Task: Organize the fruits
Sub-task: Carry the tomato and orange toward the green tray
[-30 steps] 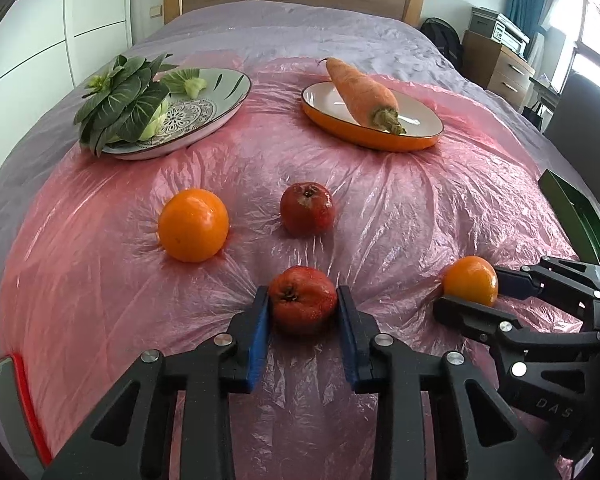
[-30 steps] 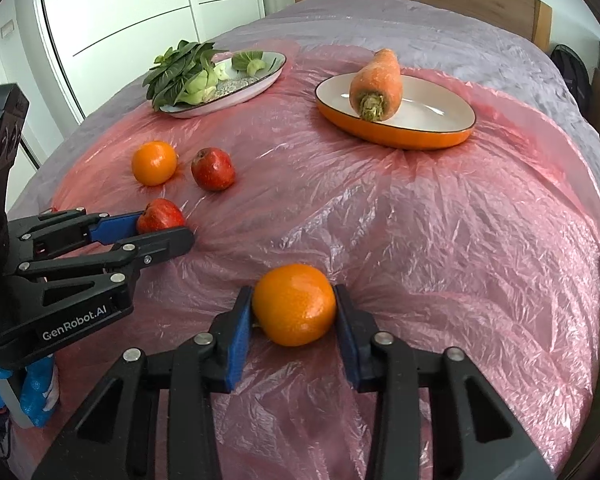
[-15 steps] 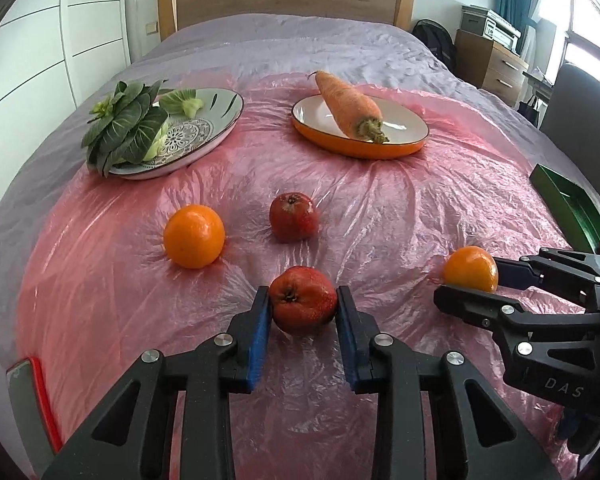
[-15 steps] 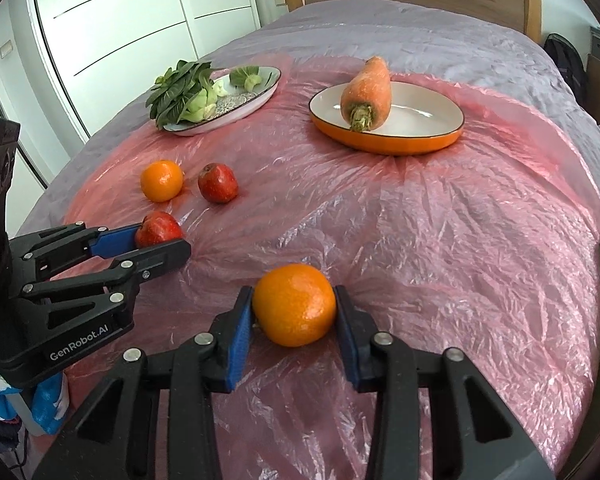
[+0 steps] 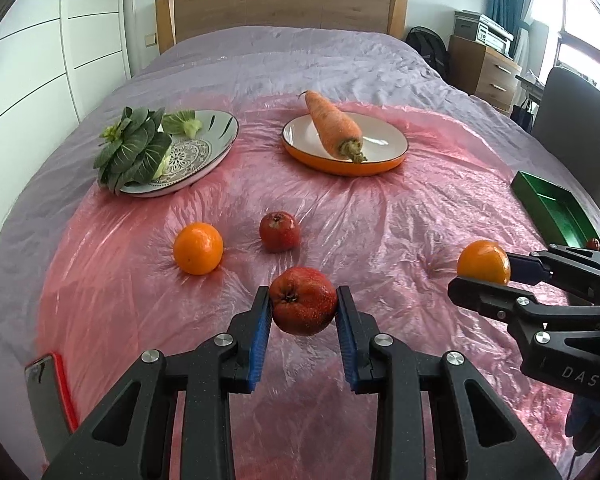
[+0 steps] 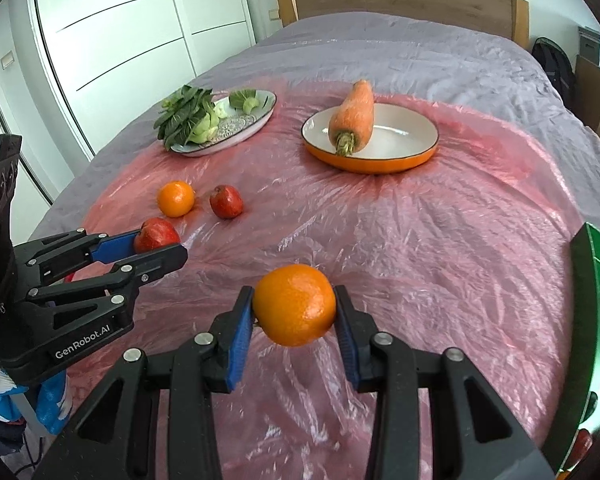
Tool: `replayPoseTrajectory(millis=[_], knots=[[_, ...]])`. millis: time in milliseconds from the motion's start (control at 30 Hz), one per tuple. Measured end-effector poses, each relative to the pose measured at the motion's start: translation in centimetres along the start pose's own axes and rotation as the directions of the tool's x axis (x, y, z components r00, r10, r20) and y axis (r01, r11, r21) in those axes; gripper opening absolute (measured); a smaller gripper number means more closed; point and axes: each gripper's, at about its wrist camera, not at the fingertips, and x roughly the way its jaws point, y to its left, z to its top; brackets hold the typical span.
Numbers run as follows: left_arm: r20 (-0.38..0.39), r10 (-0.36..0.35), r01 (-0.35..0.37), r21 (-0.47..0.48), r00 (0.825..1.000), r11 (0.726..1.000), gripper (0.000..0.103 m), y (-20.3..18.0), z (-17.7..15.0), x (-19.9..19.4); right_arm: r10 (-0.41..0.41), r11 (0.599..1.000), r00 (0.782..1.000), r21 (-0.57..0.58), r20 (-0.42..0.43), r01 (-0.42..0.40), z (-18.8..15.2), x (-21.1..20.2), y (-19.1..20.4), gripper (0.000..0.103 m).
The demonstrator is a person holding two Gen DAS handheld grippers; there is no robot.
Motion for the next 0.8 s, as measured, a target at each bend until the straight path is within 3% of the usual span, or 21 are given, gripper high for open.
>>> replayPoseTrajectory(millis=[800], knots=[[-0.009,-0.027,0.027,0.066,1.000,0.997,0.027,-5.9,-1.2,-4.9,-0.063,0.996,0.998,0.060,0.016,0.062,-4.3,-8.1,-3.7,0.059]])
